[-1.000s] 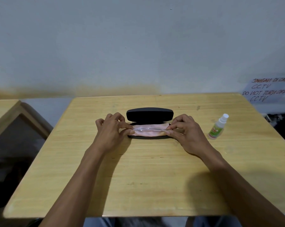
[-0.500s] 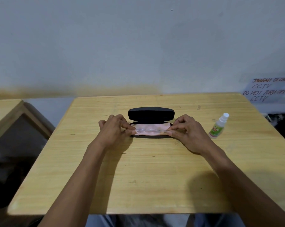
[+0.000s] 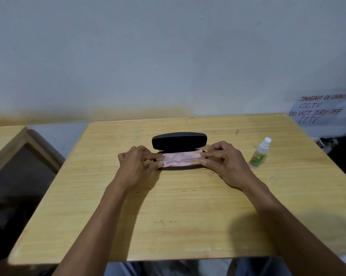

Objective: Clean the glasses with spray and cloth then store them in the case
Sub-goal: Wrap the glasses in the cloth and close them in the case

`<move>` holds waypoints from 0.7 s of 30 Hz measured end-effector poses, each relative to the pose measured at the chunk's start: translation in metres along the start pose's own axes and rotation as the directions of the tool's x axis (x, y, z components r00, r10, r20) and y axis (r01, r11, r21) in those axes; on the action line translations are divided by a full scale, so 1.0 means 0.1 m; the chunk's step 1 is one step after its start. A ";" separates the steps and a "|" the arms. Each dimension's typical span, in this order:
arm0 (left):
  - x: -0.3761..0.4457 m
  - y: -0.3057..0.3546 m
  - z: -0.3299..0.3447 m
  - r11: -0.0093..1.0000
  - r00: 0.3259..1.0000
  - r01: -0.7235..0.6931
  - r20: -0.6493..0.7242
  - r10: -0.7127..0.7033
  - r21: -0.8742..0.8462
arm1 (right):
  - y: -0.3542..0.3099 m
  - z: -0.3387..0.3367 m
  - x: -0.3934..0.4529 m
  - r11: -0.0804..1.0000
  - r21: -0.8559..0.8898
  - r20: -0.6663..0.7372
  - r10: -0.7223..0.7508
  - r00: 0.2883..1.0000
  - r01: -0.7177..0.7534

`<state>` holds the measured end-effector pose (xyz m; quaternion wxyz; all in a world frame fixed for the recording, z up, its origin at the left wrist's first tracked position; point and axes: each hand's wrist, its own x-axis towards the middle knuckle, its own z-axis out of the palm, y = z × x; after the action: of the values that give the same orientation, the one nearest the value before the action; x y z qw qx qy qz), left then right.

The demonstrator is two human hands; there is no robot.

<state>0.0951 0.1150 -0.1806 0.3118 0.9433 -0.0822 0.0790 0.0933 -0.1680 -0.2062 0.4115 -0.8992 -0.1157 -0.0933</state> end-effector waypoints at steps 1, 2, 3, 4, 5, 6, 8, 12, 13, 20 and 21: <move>-0.02 -0.01 -0.02 1.000 1.000 0.002 -0.016 -0.003 -0.027 | 0.00 -0.01 -0.01 1.000 0.013 -0.018 0.012 1.000 -0.011; -0.05 -0.02 -0.03 0.999 0.999 0.014 -0.045 -0.017 -0.050 | -0.02 -0.02 -0.02 0.998 0.049 -0.051 0.033 0.998 -0.030; -0.06 -0.03 -0.05 0.997 0.995 0.035 -0.086 -0.041 -0.074 | -0.04 -0.04 -0.03 0.993 0.101 -0.091 0.065 0.994 -0.056; -0.08 -0.04 -0.07 0.993 0.989 0.058 -0.131 -0.071 -0.108 | -0.07 -0.06 -0.03 0.983 0.162 -0.125 0.105 0.987 -0.084; -0.08 -0.03 -0.09 0.985 0.980 0.083 -0.166 -0.108 -0.152 | -0.10 -0.07 -0.02 0.968 0.220 -0.148 0.152 0.977 -0.117; -0.07 -0.02 -0.12 0.974 0.971 0.114 -0.185 -0.151 -0.198 | -0.13 -0.09 0.00 0.951 0.272 -0.162 0.199 0.967 -0.150; -0.02 0.02 -0.15 0.942 0.954 0.188 -0.176 -0.243 -0.278 | -0.18 -0.10 0.08 0.904 0.369 -0.143 0.284 0.948 -0.215; 0.13 0.07 -0.16 0.850 0.931 0.315 -0.034 -0.363 -0.422 | -0.25 -0.10 0.28 0.801 0.463 0.036 0.412 0.911 -0.380; 0.17 0.08 -0.15 0.830 0.927 0.335 0.000 -0.375 -0.445 | -0.27 -0.09 0.32 0.779 0.472 0.076 0.431 0.899 -0.413; 0.32 0.08 -0.12 0.750 0.921 0.375 0.131 -0.366 -0.545 | -0.27 -0.06 0.41 0.756 0.478 0.131 0.443 0.887 -0.448; 0.32 0.08 -0.12 0.745 0.925 0.372 0.151 -0.350 -0.553 | -0.28 -0.08 0.41 0.751 0.485 0.143 0.437 0.888 -0.448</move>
<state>0.1234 0.1124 -0.1603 0.5879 0.8048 0.0761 -0.0286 0.1238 -0.1515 -0.1703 0.6410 -0.7622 0.0757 0.0494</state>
